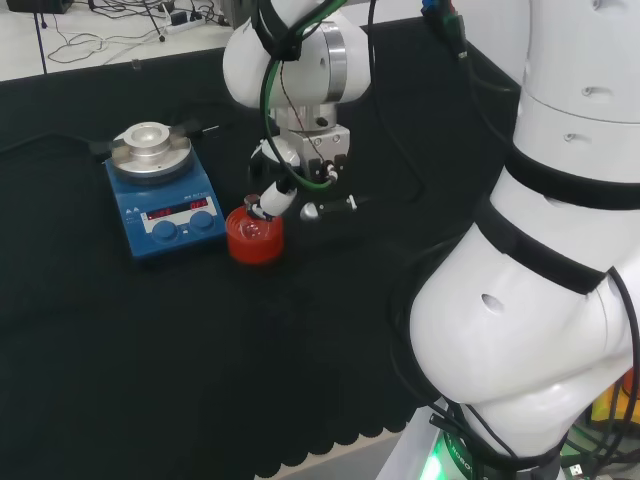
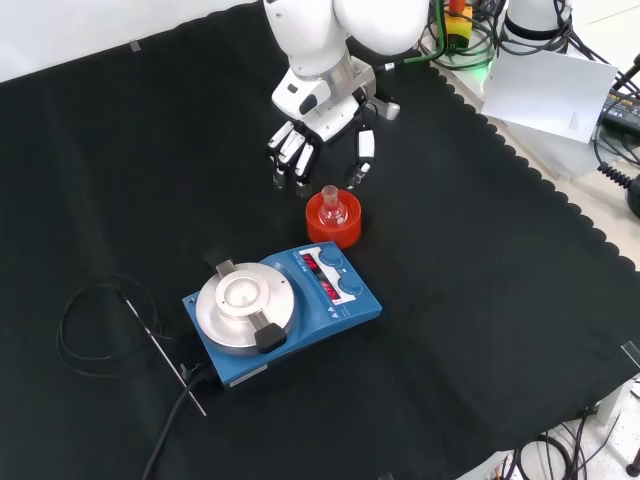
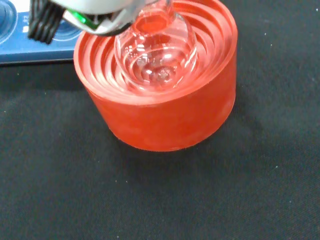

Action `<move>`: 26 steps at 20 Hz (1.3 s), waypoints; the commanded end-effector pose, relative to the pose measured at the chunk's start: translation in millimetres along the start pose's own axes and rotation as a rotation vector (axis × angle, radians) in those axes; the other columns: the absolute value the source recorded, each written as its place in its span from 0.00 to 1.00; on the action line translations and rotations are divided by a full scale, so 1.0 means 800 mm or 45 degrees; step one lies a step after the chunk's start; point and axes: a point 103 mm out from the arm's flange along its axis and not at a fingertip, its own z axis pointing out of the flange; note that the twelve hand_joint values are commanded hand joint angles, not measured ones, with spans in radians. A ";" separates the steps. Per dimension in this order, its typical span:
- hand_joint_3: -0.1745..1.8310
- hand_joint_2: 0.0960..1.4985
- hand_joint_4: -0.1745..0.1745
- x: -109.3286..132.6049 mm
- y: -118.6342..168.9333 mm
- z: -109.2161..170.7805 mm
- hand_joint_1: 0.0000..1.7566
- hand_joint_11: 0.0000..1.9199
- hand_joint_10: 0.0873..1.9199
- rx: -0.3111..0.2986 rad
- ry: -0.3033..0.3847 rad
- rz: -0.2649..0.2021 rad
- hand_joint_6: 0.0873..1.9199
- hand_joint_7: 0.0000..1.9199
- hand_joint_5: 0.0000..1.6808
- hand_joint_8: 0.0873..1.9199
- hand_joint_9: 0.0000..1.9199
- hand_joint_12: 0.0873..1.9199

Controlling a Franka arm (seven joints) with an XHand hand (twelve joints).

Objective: Pick up the round-bottom flask.

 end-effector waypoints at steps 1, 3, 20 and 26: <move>0.42 0.37 0.39 0.004 0.011 0.010 0.52 0.06 0.32 0.003 0.000 -0.007 0.29 0.10 0.37 0.30 0.21 0.72; 0.42 0.37 0.39 0.005 0.014 0.011 0.52 0.06 0.32 0.006 -0.002 -0.012 0.29 0.10 0.38 0.30 0.21 0.72; 0.42 0.39 0.28 0.004 0.020 0.015 0.53 0.08 0.32 0.008 -0.019 0.003 0.36 0.13 0.51 0.31 0.25 0.72; 0.42 0.40 0.26 0.005 0.021 0.013 0.52 0.10 0.32 0.007 -0.007 0.008 0.36 0.13 0.52 0.32 0.27 0.71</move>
